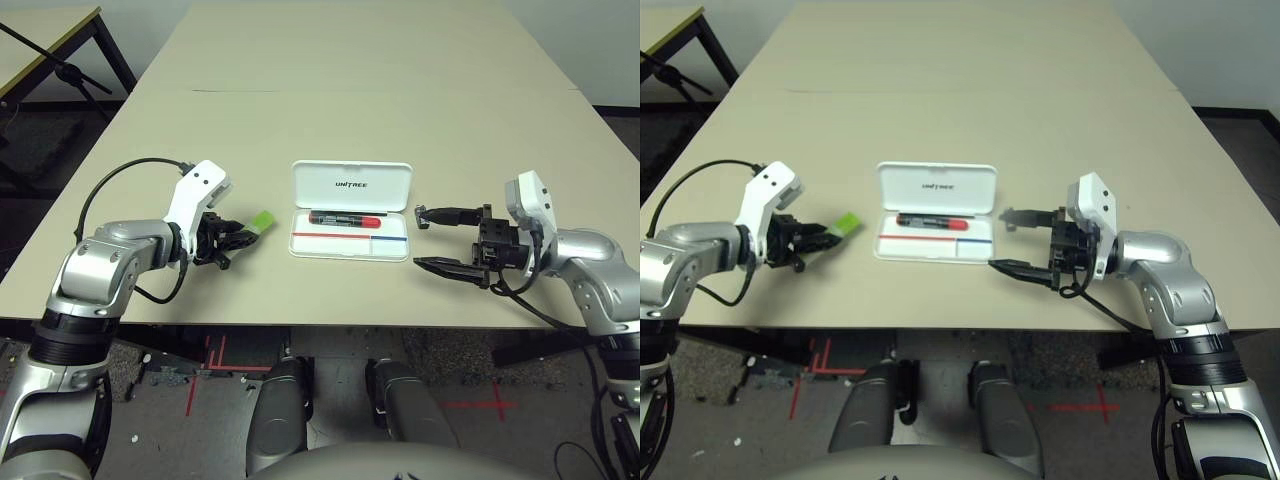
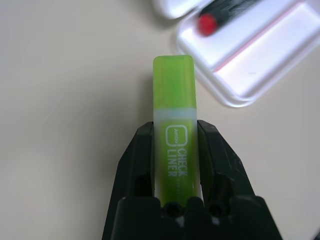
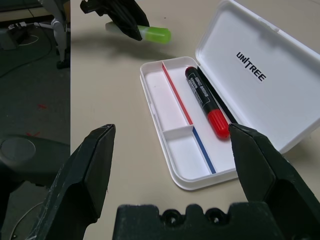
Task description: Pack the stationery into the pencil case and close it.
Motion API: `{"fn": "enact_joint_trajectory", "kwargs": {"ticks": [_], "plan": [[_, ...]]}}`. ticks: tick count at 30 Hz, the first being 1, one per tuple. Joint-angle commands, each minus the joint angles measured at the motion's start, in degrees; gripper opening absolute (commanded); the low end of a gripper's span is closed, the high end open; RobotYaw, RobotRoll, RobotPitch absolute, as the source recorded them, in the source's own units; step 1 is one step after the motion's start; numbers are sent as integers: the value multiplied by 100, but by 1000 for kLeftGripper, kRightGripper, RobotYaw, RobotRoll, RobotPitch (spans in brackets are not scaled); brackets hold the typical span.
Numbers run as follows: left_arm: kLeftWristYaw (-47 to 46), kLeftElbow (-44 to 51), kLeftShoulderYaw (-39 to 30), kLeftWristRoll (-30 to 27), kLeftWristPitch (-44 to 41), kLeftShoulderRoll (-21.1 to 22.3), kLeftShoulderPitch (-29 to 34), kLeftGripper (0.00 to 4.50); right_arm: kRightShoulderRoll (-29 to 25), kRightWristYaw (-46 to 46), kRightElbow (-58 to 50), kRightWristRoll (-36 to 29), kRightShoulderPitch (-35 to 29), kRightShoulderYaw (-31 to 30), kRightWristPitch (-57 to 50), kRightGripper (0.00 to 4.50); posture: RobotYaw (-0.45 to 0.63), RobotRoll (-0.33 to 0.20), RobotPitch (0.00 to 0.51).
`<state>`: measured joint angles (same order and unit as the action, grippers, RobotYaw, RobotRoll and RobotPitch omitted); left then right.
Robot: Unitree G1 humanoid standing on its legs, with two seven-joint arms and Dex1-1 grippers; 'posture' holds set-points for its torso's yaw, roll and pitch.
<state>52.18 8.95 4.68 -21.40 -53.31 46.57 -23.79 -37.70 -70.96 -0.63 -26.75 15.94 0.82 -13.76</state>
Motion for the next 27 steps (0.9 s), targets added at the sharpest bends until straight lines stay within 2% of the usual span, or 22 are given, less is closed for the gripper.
{"fn": "enact_joint_trajectory", "kwargs": {"ticks": [1,12,27], "plan": [[321,107,338,95,460,46,-132,1104,-63,-31,2,34,-74,10,57,4500,-33,0,121],[849,-588,1314,908,1991,-393,-1023,1104,-67,7,-6,63,-71,3,96,4500,-43,0,112],[1412,-1204,2010,1686,3195,-993,-1612,1104,-18,112,-46,77,-84,-5,109,4500,-66,0,107]]}}
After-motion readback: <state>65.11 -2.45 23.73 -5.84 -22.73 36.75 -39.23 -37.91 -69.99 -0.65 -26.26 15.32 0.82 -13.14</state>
